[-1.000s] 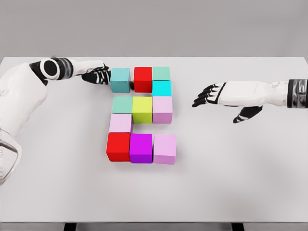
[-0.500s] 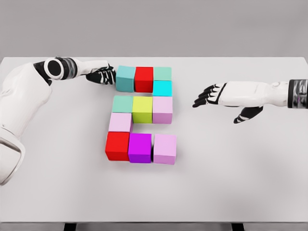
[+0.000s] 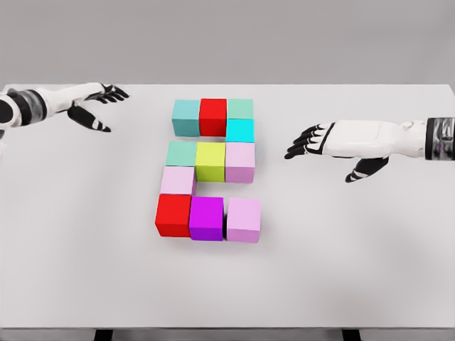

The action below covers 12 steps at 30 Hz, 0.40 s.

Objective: Assemble the squares on the desktop into the number 2

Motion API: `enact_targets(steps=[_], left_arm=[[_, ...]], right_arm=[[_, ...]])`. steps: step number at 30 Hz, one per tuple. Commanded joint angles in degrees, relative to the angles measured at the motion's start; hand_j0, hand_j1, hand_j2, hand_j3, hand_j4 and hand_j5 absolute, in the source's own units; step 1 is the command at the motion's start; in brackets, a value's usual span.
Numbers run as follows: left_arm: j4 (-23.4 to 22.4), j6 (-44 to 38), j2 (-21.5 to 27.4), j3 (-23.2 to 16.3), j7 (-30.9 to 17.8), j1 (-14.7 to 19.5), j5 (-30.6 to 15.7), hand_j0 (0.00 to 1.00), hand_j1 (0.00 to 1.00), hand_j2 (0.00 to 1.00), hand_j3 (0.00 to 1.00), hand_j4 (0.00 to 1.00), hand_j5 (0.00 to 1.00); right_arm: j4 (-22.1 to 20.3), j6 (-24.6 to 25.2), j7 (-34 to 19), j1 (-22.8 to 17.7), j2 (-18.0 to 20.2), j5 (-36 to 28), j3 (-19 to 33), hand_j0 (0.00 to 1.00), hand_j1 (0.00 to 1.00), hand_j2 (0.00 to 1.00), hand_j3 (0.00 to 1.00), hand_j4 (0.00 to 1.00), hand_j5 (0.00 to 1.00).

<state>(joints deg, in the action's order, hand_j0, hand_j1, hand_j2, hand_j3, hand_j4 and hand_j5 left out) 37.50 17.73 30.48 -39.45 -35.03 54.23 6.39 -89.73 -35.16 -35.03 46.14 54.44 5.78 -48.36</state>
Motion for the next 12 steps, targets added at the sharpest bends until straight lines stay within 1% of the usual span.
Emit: enact_targets(steps=[1, 2, 3, 5, 7, 12], left_arm=[[8.6, 5.5, 8.3, 0.7, 0.0, 0.0, -6.1, 1.0, 1.0, 1.0, 1.0, 1.0, 1.0], [13.5, 13.5, 10.6, 0.6, 0.0, -1.7, -6.2, 1.0, 1.0, 1.0, 1.0, 1.0, 1.0], [17.0, 17.3, 12.5, 0.6, 0.0, -3.5, -6.2, 1.0, 1.0, 1.0, 1.0, 1.0, 1.0], [19.9, 17.3, 12.8, 0.5, 0.0, -5.1, -6.3, 1.0, 1.0, 1.0, 1.0, 1.0, 1.0], [20.6, 17.3, 12.7, 0.4, 0.0, -6.4, -6.3, 1.0, 1.0, 1.0, 1.0, 1.0, 1.0], [20.4, 17.3, 12.9, 0.6, 0.0, -9.1, -6.3, 1.0, 1.0, 1.0, 1.0, 1.0, 1.0]], right_arm=[[0.0, 0.2, 0.0, 0.0, 0.1, -0.3, 0.0, 1.0, 1.0, 1.0, 1.0, 1.0, 1.0], [0.0, 0.2, 0.0, -0.1, 0.1, -0.3, 0.0, 1.0, 1.0, 1.0, 1.0, 1.0, 1.0], [0.0, 0.2, 0.0, -0.1, 0.1, -0.4, 0.0, 1.0, 1.0, 1.0, 1.0, 1.0, 1.0], [0.0, 0.2, 0.0, -0.1, 0.1, -0.3, 0.0, 1.0, 1.0, 1.0, 1.0, 1.0, 1.0], [0.0, 0.2, 0.0, -0.1, 0.1, -0.3, 0.0, 1.0, 1.0, 1.0, 1.0, 1.0, 1.0], [0.0, 0.2, 0.0, 0.0, 0.1, -0.3, 0.0, 1.0, 1.0, 1.0, 1.0, 1.0, 1.0]])
